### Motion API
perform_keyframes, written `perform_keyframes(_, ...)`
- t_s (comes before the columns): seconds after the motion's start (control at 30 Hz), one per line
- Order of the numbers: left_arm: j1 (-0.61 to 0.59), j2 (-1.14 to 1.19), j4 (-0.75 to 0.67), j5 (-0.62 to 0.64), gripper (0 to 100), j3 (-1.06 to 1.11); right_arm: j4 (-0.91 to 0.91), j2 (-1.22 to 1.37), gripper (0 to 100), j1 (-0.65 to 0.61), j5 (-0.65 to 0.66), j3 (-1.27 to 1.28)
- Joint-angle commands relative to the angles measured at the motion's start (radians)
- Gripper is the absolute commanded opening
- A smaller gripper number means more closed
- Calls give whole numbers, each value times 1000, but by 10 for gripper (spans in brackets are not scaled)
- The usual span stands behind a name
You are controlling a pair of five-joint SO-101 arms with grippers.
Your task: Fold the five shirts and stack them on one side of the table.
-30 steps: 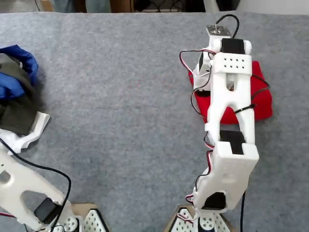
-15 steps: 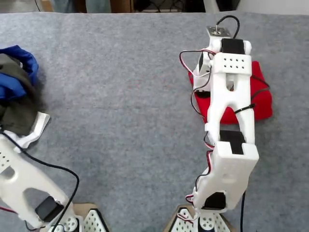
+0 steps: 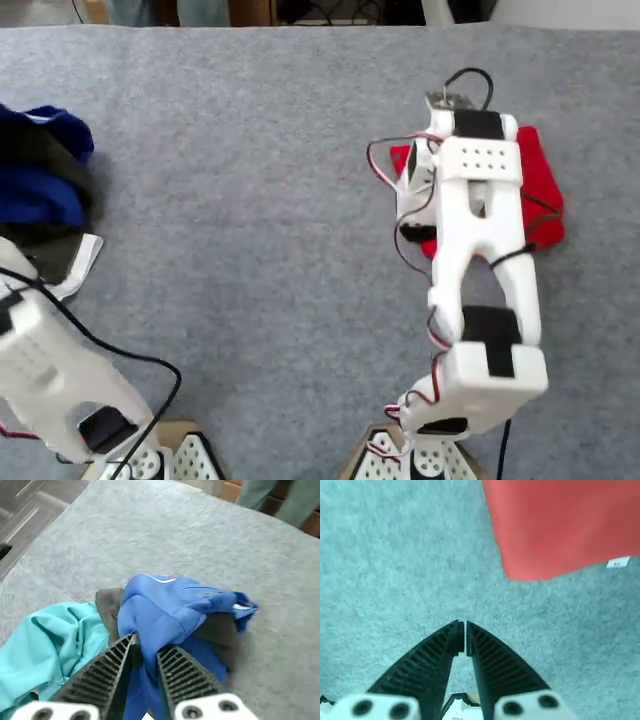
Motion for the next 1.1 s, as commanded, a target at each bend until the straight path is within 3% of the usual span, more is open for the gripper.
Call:
perform_keyframes(0.0,148,-339,5,-5,29,298,-51,-113,15,-3,-6,87)
perform_keyframes(0.33,943,-1073,-23,-11,29,1214,-69,-265,15,-2,-3,154)
perform_keyframes(0.57,1222,-1272,-52,-14,73,1604,-71,-291,18,-5,8,153)
perform_keyframes(0.73,1259,-1306,0,5,288,1675,-71,-289,19,-11,54,125)
perform_keyframes(0.87,1233,-1324,0,104,308,1587,-71,-269,109,-64,46,27)
perform_keyframes(0.97,1115,-1335,0,140,308,1484,-34,-188,250,-183,35,-74)
perform_keyframes(1.07,858,-1333,0,143,309,1411,15,-62,339,-321,-64,-214)
